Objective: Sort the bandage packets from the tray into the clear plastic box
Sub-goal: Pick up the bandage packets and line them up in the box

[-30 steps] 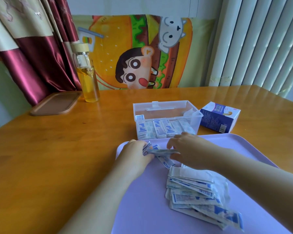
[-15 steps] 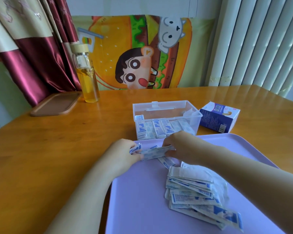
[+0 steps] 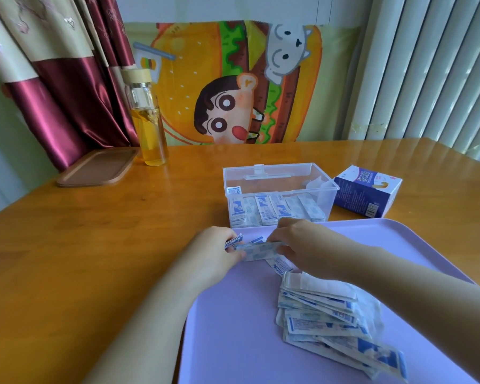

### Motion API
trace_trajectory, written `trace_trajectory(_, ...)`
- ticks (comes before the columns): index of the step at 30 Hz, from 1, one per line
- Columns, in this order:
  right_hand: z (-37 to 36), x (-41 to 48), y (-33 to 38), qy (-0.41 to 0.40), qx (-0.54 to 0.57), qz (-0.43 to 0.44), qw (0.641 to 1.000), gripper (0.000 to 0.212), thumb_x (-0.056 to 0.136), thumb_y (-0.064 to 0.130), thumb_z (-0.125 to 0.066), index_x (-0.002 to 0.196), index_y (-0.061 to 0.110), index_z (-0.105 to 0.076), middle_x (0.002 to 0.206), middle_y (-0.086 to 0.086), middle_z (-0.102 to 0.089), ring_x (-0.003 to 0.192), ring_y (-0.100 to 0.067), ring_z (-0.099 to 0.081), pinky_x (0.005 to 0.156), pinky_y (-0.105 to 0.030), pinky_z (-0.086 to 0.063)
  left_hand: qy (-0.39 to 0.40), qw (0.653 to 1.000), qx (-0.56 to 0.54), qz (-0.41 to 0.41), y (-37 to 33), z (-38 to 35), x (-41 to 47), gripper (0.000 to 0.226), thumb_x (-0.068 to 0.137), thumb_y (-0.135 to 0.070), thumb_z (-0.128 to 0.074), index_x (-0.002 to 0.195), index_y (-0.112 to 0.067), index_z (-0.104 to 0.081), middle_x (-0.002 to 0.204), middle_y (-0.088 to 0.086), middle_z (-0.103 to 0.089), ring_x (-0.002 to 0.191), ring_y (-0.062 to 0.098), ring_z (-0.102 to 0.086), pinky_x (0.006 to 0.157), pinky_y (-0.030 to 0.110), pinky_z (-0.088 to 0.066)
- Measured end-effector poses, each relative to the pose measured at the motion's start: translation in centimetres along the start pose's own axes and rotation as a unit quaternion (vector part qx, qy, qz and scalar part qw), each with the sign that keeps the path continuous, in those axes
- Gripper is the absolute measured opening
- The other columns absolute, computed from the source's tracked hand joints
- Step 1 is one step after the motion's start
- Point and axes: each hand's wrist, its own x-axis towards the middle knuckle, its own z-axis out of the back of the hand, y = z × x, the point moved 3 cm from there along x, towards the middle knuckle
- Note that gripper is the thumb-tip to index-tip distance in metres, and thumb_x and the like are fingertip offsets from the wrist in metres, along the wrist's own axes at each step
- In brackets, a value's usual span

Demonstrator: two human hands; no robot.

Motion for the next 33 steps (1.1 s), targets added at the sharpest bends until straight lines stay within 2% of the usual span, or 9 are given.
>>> trace_trajectory(8, 2.7, -0.1, 1.6, -0.086, -0.081, 0.015, 0.993, 0.024, 0.097, 0.029, -0.043, 0.114, 0.028, -0.061, 0.107, 0.002, -0.058, 0.097, -0.026, -0.057, 0.075, -0.034, -0.047, -0.089, 0.993, 0.035, -0.065, -1.8, 1.4, -0.4, 0.014, 0.089, -0.016, -0.057, 0.079, -0.008, -0.062, 0.075, 0.004, -0.059, 0.063, 0.019, -0.048, 0.054, 0.029, -0.035)
trace_trajectory(14, 8.2, -0.5, 1.8, -0.192, -0.029, 0.029, 0.981, 0.018, 0.094, 0.025, -0.05, 0.103, 0.022, -0.065, 0.093, -0.002, -0.065, 0.085, -0.024, -0.06, 0.077, -0.039, -0.051, -0.219, 0.951, 0.094, -0.196, -6.3, 5.9, 0.3, 0.01, 0.087, -0.01, -0.059, 0.081, -0.012, -0.066, 0.071, -0.006, -0.045, 0.063, 0.007, -0.045, 0.056, 0.018, -0.034)
trace_trajectory(16, 10.1, -0.4, 1.1, -0.248, -0.02, 0.035, 0.968, 0.015, 0.093, 0.023, -0.053, 0.098, 0.019, -0.067, 0.082, -0.003, -0.065, 0.073, -0.022, -0.058, 0.07, -0.034, -0.05, -0.241, 0.939, 0.101, -0.224, -8.4, 7.2, 1.1, 0.011, 0.089, -0.012, -0.057, 0.085, -0.015, -0.067, 0.075, -0.003, -0.047, 0.066, 0.012, -0.048, 0.056, 0.018, -0.034)
trace_trajectory(19, 11.9, -0.1, 0.0, -0.305, -0.013, 0.053, 0.951, 0.01, 0.09, 0.016, -0.058, 0.086, 0.019, -0.066, 0.065, 0.007, -0.053, 0.062, -0.016, -0.046, 0.057, -0.024, -0.039, -0.251, 0.928, 0.107, -0.254, -11.1, 8.0, 2.8, 0.013, 0.09, -0.014, -0.056, 0.089, -0.015, -0.069, 0.085, 0.004, -0.053, 0.075, 0.022, -0.054, 0.064, 0.035, -0.044)
trace_trajectory(22, 12.4, 0.5, -1.4, -0.35, -0.005, 0.061, 0.935, 0.038, 0.088, 0.009, -0.062, 0.061, 0.028, -0.042, 0.058, 0.018, -0.031, 0.051, -0.002, -0.033, 0.05, -0.012, -0.028, -0.253, 0.926, 0.103, -0.262, -12.3, 7.7, 4.7, 0.014, 0.091, -0.016, -0.055, 0.091, -0.015, -0.069, 0.086, 0.006, -0.053, 0.077, 0.024, -0.053, 0.066, 0.038, -0.044)
trace_trajectory(25, 12.0, 1.0, -2.7, -0.381, 0.002, 0.07, 0.922, 0.012, 0.084, 0.006, -0.065, 0.074, 0.012, -0.064, 0.065, 0.016, -0.041, 0.055, 0.0, -0.037, 0.055, -0.008, -0.031, -0.249, 0.93, 0.094, -0.253, -12.4, 6.9, 6.4, 0.016, 0.093, -0.021, -0.053, 0.09, -0.017, -0.068, 0.081, 0.002, -0.048, 0.073, 0.022, -0.05, 0.059, 0.032, -0.037)
trace_trajectory(27, 11.7, 1.7, -3.6, -0.366, -0.001, 0.051, 0.929, 0.004, 0.085, 0.007, -0.065, 0.085, 0.006, -0.069, 0.081, 0.0, -0.056, 0.059, -0.01, -0.043, 0.06, -0.017, -0.032, -0.24, 0.934, 0.088, -0.25, -12.1, 6.0, 7.1, 0.015, 0.093, -0.022, -0.054, 0.09, -0.017, -0.068, 0.081, 0.001, -0.047, 0.073, 0.021, -0.051, 0.058, 0.029, -0.036)
trace_trajectory(29, 11.4, 2.4, -4.4, -0.337, 0.007, 0.018, 0.941, 0.01, 0.087, 0.011, -0.064, 0.092, 0.006, -0.071, 0.086, -0.002, -0.057, 0.059, -0.005, -0.042, 0.061, -0.02, -0.031, -0.236, 0.937, 0.07, -0.247, -11.2, 5.4, 7.6, 0.014, 0.092, -0.02, -0.056, 0.093, -0.018, -0.069, 0.083, 0.002, -0.051, 0.074, 0.022, -0.053, 0.062, 0.032, -0.039)
trace_trajectory(33, 11.2, 4.2, -6.3, -0.26, 0.109, -0.114, 0.953, 0.024, 0.089, 0.02, -0.058, 0.065, 0.013, -0.057, 0.052, 0.006, -0.045, 0.041, -0.003, -0.04, 0.037, -0.012, -0.027, -0.209, 0.957, 0.081, -0.183, -8.1, 6.1, 8.5, 0.015, 0.092, -0.02, -0.056, 0.1, -0.021, -0.069, 0.094, 0.002, -0.058, 0.084, 0.018, -0.054, 0.068, 0.029, -0.041)
